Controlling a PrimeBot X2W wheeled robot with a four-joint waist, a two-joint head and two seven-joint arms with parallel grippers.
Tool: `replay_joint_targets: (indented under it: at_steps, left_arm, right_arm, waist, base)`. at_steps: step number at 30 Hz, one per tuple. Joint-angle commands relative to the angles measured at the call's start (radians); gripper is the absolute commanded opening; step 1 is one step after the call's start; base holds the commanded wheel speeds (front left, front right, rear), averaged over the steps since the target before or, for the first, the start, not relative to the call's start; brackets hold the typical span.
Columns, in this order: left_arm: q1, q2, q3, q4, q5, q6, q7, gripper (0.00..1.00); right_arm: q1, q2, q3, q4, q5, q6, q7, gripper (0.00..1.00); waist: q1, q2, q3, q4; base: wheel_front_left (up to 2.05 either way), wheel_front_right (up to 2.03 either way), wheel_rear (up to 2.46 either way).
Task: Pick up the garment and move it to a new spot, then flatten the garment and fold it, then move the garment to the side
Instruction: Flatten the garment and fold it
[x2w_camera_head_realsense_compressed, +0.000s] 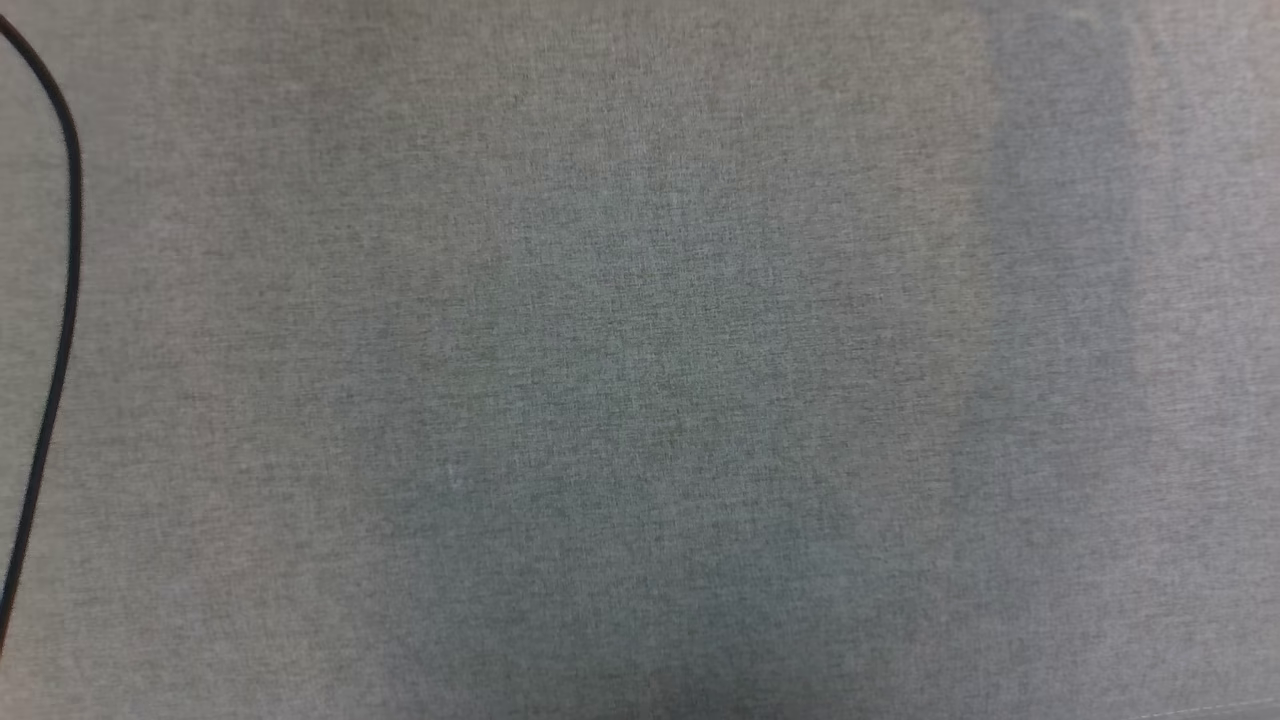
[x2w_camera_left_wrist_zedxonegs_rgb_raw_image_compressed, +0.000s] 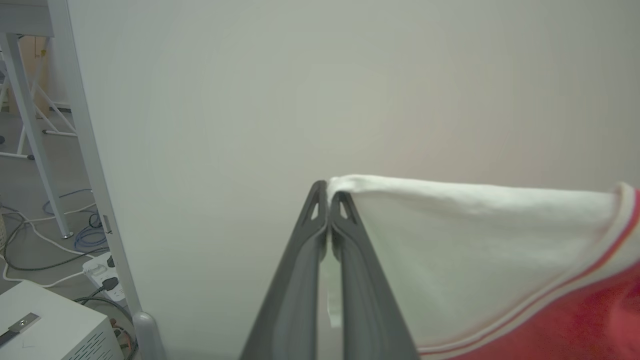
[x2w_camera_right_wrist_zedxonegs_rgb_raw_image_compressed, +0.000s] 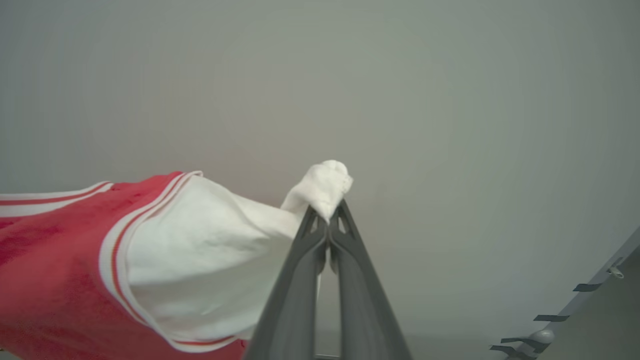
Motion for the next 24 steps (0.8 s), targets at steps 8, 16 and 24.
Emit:
replay_joint_targets:
  at_steps: [8, 16, 24]
  left_arm:
    - [0.088, -0.061, 0.004, 0.115, -0.055, -0.093, -0.032, 0.00]
    - [0.322, -0.095, 0.014, 0.142, -0.105, -0.159, -0.064, 0.00]
    - [0.683, -0.077, 0.106, -0.056, -0.090, -0.169, -0.070, 0.00]
  right_arm:
    - [0.050, 0.038, 0.117, 0.105, 0.097, -0.001, -0.077, 0.00]
    - [0.296, 0.019, 0.249, 0.079, 0.258, -0.001, -0.145, 0.00]
    - [0.625, -0.068, 0.331, -0.049, 0.413, -0.001, -0.190, 0.00]
  waist:
    - [-0.0002, 0.0000, 0.044, 0.012]
    - [-0.0002, 0.0000, -0.037, 0.032]
    - [-0.0002, 0.0000, -0.168, 0.039]
  base:
    - [0.00, 0.00, 0.00]
    - [0.00, 0.00, 0.00]
    - [0.00, 0.00, 0.00]
